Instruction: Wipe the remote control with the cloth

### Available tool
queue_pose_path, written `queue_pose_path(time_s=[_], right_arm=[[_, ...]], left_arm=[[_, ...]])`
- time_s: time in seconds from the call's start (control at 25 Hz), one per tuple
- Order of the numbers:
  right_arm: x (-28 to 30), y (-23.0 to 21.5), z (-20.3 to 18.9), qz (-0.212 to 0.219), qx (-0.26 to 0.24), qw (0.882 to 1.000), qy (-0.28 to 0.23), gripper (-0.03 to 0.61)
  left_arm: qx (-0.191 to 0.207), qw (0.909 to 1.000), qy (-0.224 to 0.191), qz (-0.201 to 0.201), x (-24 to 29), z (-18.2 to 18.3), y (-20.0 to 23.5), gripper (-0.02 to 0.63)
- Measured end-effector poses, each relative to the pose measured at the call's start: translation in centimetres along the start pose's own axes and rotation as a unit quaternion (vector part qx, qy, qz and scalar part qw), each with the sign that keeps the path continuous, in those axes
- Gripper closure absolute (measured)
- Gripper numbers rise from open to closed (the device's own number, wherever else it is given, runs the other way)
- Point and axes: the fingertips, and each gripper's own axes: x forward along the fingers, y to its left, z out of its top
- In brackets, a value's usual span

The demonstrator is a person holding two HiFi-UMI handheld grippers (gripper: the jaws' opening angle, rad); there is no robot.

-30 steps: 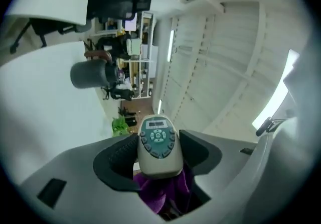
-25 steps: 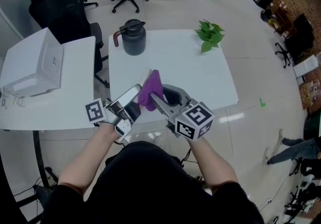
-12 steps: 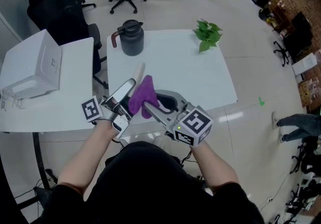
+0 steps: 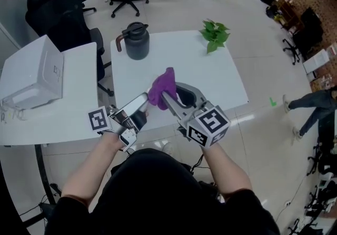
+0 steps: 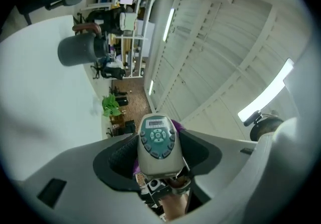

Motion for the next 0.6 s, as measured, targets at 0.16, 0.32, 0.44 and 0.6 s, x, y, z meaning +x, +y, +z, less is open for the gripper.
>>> queue_pose_path(time_s=[0.16,0.32,0.44,0.6], right_arm=[[-0.5,0.7,-0.5,-0.041,-0.036,0.998,0.014,0.44],[-1.3,0.7,-2.3,-0.103,-0.063,0.991,0.061,0.44],[-1.7,0.6,-4.2,-0.139,-0.064,0.984,0.095,0.44],[-2.8,-0.2,-7.3,-0.183,-0.053,0.971,0.147,0.44]], left_arm=[[0.097,0.9939,0.014,0.05,-0.9,0.8,0.3,0.362],[0.272,0.9442,0.04,0.181,-3.1,2.7,2.5,0.362],[0.373,0.8858,0.081,0.264,-4.7,3.2,5.2,0.362],[0.444,0.8225,0.14,0.327,-5.8,1.9,9.0,0.363]])
